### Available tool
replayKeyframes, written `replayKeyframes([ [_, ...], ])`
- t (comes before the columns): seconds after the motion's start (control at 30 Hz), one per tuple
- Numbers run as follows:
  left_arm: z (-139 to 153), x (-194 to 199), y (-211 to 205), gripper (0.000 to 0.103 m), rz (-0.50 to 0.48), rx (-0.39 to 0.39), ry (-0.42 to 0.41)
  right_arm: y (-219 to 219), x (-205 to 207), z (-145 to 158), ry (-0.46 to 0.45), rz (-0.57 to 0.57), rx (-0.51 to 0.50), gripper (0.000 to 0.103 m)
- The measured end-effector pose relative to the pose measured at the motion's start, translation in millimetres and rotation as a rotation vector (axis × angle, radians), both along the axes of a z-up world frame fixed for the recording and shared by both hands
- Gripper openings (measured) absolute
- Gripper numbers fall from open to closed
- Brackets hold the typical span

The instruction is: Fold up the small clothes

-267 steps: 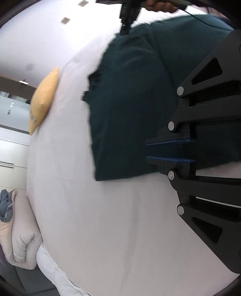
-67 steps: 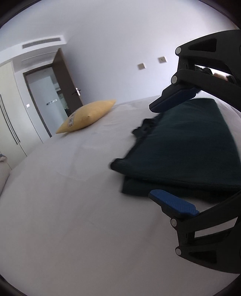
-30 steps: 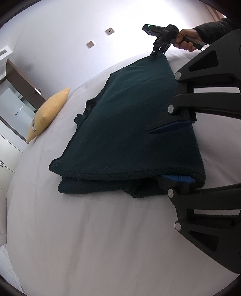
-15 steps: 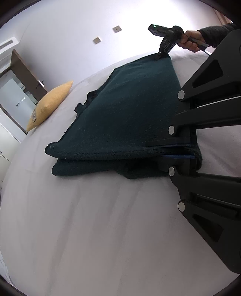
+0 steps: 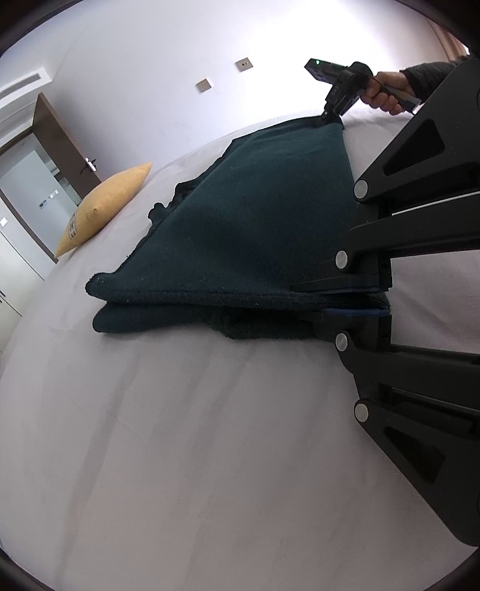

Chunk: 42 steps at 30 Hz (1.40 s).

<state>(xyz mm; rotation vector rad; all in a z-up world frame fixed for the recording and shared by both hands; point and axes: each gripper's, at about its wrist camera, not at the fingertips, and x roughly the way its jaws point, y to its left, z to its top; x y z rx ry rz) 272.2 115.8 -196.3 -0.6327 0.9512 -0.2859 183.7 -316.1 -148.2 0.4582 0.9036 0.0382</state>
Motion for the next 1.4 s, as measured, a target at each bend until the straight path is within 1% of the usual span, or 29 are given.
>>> replayKeyframes([
  [0.1, 0, -1, -1, 0.004, 0.001, 0.006, -0.003, -5, 3, -8, -0.003, 0.002, 0.015, 0.008],
  [0.17, 1, -1, -2, 0.006, 0.000, 0.011, -0.006, -7, 0, -6, -0.014, -0.002, 0.035, 0.010],
  [0.2, 1, -1, -2, 0.006, 0.002, 0.007, -0.004, -6, -2, -5, -0.019, 0.000, 0.033, 0.014],
  [0.27, 0, -1, 1, 0.006, 0.008, -0.028, 0.005, -5, -8, 1, -0.017, -0.009, 0.015, 0.029],
  [0.3, 1, -2, 5, 0.006, 0.017, -0.050, 0.012, -4, -12, 4, -0.016, -0.018, 0.006, 0.033],
  [0.33, 3, -3, 8, 0.006, 0.030, -0.060, 0.020, -4, -16, 8, -0.016, -0.039, -0.017, 0.041],
  [0.37, 6, -5, 12, 0.006, 0.046, -0.061, 0.027, -4, -21, 12, -0.020, -0.055, -0.037, 0.043],
  [0.43, 16, -10, 17, 0.007, 0.084, -0.040, 0.025, -4, -30, 23, -0.044, -0.073, -0.058, 0.043],
  [0.5, 31, -13, 21, 0.007, 0.116, -0.016, -0.005, -4, -37, 35, -0.077, -0.094, -0.065, 0.043],
  [0.57, 46, -14, 20, 0.007, 0.124, 0.001, -0.039, -2, -37, 45, -0.105, -0.087, -0.071, 0.044],
  [0.6, 54, -12, 17, 0.007, 0.112, 0.008, -0.064, -1, -35, 47, -0.109, -0.088, -0.084, 0.044],
  [0.67, 66, -8, 7, 0.007, 0.085, 0.025, -0.095, 0, -27, 46, -0.098, -0.100, -0.121, 0.049],
  [0.73, 69, 0, -6, 0.007, 0.036, 0.022, -0.104, -2, -19, 37, -0.080, -0.091, -0.098, 0.049],
  [0.8, 62, 6, -17, 0.007, 0.011, 0.038, -0.084, -1, -12, 23, -0.034, -0.082, -0.103, 0.048],
  [0.83, 58, 9, -21, 0.007, -0.001, 0.042, -0.070, 1, -9, 14, -0.003, -0.063, -0.113, 0.033],
  [0.87, 53, 11, -24, 0.007, -0.009, 0.040, -0.058, 3, -8, 9, 0.009, -0.045, -0.110, 0.017],
  [0.9, 46, 14, -28, 0.007, -0.019, 0.039, -0.041, 4, -10, 6, 0.004, -0.036, -0.109, 0.017],
  [0.97, 32, 17, -32, 0.007, -0.030, 0.052, 0.008, 5, -15, 7, -0.018, -0.038, -0.116, 0.011],
  [1.03, 19, 18, -33, 0.007, -0.026, 0.039, 0.038, 0, -18, 5, -0.017, -0.049, -0.078, 0.009],
  [1.07, 15, 16, -31, 0.007, -0.024, 0.028, 0.033, -2, -18, 4, -0.016, -0.051, -0.065, 0.009],
  [1.13, 13, 13, -32, 0.007, -0.021, 0.016, 0.029, 0, -20, 3, -0.013, -0.048, -0.068, 0.009],
  [1.27, 17, 13, -34, 0.007, -0.016, 0.029, 0.019, 4, -24, 1, -0.015, -0.043, -0.085, 0.008],
  [1.33, 24, 10, -35, 0.007, -0.015, 0.046, -0.003, 2, -25, 0, -0.010, -0.045, -0.071, 0.008],
  [1.4, 36, 13, -39, 0.007, -0.020, 0.045, -0.032, 3, -26, 2, -0.005, -0.041, -0.085, 0.008],
])
